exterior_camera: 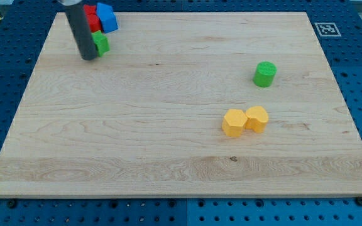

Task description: Push the green star slightly up

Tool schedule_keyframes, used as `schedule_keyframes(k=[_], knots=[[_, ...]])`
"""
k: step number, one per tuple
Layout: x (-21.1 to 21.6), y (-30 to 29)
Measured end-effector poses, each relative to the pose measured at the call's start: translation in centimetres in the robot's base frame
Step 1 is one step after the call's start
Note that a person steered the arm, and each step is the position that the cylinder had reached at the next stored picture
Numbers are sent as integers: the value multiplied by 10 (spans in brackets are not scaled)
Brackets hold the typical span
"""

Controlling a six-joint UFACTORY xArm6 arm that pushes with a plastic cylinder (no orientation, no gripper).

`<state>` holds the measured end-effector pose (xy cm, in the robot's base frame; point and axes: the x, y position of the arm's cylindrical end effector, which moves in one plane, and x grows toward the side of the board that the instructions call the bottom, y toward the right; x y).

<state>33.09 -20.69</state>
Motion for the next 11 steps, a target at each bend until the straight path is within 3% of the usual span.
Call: schedule_keyframes(k=[2,4,5,6,9,10,11], knots=[[-26,-31],[34,-17],[30,32],[12,45],[-23,11],[-7,29],[32,105]])
